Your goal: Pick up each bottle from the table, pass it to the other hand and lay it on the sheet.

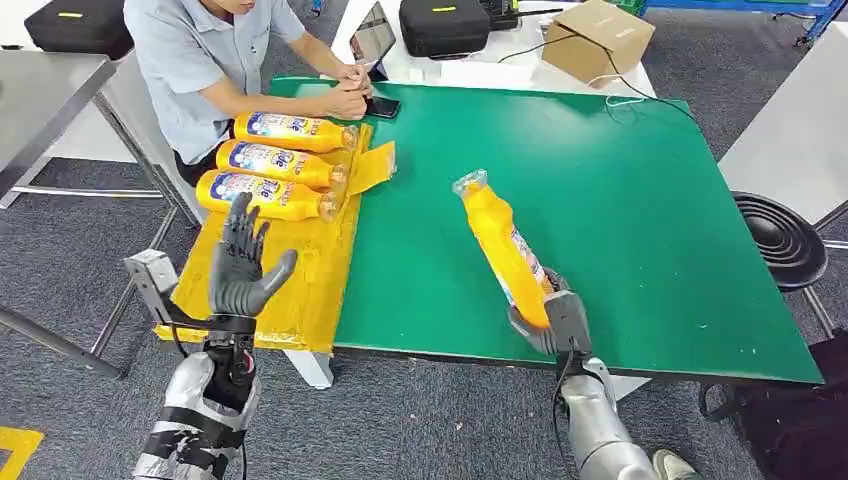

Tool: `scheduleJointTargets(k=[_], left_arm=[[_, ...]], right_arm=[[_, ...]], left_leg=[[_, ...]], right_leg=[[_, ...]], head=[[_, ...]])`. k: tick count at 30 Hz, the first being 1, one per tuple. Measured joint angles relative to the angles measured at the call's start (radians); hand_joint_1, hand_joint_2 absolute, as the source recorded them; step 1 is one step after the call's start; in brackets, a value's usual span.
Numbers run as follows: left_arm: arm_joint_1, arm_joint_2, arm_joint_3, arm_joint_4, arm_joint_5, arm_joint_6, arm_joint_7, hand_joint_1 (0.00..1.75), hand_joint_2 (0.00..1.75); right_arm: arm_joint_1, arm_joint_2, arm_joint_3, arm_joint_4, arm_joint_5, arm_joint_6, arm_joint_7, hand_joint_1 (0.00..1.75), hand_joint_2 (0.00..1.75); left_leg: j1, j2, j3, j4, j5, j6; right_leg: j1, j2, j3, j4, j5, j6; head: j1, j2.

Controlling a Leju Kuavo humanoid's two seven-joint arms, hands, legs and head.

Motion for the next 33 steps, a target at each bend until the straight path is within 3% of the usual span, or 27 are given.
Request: scheduleJointTargets(k=[7, 17, 20, 22, 33], left_arm=[[0.031, 0.013, -0.107, 0.11, -0.044, -0.115, 0.014, 0.0, 1.75], [0.036, 0.014, -0.121, 0.117, -0.047, -0.132, 0.014, 0.0, 1.75], [0.062, 0.019, -0.192, 0.142, -0.05, -0.194, 0.003, 0.0, 1.75], [0.104, 0.018, -0.254, 0.081, -0.053, -0.195, -0.085, 0.0, 1.75], [0.17, -0.042, -0.219, -0.096, 0.169, -0.169, -0.1, 0.0, 1.75]], right_arm=[[0.09, 0.01, 0.153, -0.201, -0.113, -0.011, 0.01, 1.75, 1.75], [0.099, 0.01, 0.173, -0.222, -0.116, -0.009, 0.01, 1.75, 1.75], [0.133, 0.019, 0.295, -0.313, -0.121, 0.005, 0.011, 1.75, 1.75], [0.16, 0.024, 0.511, -0.353, -0.022, -0.009, 0.024, 1.75, 1.75], [0.188, 0.055, 0.717, -0.334, 0.016, -0.001, 0.002, 1.75, 1.75]], left_leg=[[0.0, 0.0, -0.006, 0.0, -0.001, 0.0], [0.0, 0.0, -0.006, 0.0, -0.001, 0.0], [0.0, 0.0, -0.007, 0.0, -0.001, 0.0], [0.0, 0.0, -0.007, 0.0, -0.001, 0.0], [0.0, 0.0, -0.008, 0.0, -0.001, -0.001]], right_leg=[[-0.001, 0.0, -0.005, 0.0, 0.0, 0.0], [-0.001, 0.0, -0.006, 0.0, 0.0, 0.0], [0.0, 0.0, -0.007, 0.0, 0.0, 0.0], [0.0, 0.0, -0.007, 0.0, 0.0, 0.0], [0.0, 0.0, -0.008, 0.0, -0.001, 0.0]], head=[[0.001, 0.0], [0.0, 0.0], [0.0, 0.0], [0.0, 0.0], [0.0, 0.0]])
